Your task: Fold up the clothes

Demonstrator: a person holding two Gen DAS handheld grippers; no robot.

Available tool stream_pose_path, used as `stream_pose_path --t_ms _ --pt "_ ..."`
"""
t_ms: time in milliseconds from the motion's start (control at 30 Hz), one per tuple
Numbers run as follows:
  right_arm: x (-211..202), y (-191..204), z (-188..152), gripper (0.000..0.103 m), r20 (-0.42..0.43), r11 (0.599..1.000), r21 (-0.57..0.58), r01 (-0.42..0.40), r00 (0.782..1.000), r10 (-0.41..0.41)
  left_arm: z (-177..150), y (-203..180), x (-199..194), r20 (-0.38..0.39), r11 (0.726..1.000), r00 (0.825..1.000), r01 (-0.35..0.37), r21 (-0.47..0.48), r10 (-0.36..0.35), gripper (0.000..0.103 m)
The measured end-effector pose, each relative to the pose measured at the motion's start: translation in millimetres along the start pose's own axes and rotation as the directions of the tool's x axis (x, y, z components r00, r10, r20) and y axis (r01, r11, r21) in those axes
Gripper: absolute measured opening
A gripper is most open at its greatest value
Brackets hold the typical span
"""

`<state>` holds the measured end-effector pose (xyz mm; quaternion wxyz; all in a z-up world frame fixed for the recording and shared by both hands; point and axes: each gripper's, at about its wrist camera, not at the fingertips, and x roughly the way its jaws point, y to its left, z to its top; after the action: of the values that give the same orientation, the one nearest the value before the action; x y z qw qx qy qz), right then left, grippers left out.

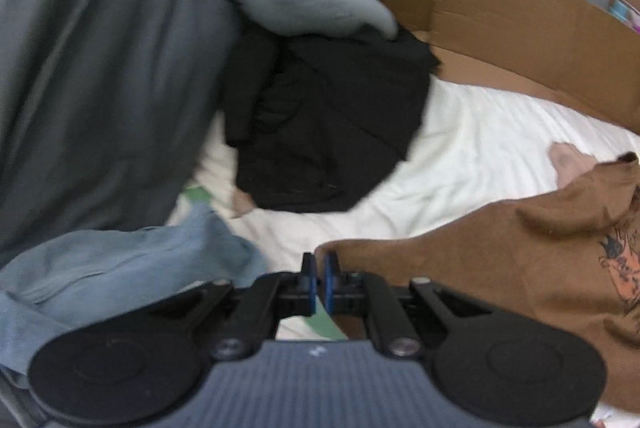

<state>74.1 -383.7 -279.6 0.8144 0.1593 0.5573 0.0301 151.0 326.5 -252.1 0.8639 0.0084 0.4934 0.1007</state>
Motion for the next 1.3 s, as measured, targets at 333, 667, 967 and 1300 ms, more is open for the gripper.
stream_pose_path --t_ms 333,667,967,1300 --pt "-32.0 30.0 31.5 0.047 0.115 0.996 -0.085 -0.006 0.993 0.016 3.6 16.2 -10.2 -0.026 1.0 1.0 0.005 -0.017 -0.005 0.004" --pt "-3.9 23.2 62.4 0.05 0.155 0.988 -0.14 -0.065 0.984 0.087 6.9 2.6 -27.1 -0.066 0.996 0.995 -0.08 -0.044 0.077 0.004" --pt "59.3 -11.4 93.3 0.05 0.147 0.997 -0.073 -0.018 0.989 0.028 -15.2 4.5 10.3 -0.135 0.996 0.987 -0.087 -0.024 0.083 0.004" --pt "131.5 -21.1 152.9 0.05 0.175 0.991 -0.116 0.067 0.984 -0.046 -42.4 7.0 33.5 -0.179 0.996 0.98 -0.089 -0.024 0.083 0.005"
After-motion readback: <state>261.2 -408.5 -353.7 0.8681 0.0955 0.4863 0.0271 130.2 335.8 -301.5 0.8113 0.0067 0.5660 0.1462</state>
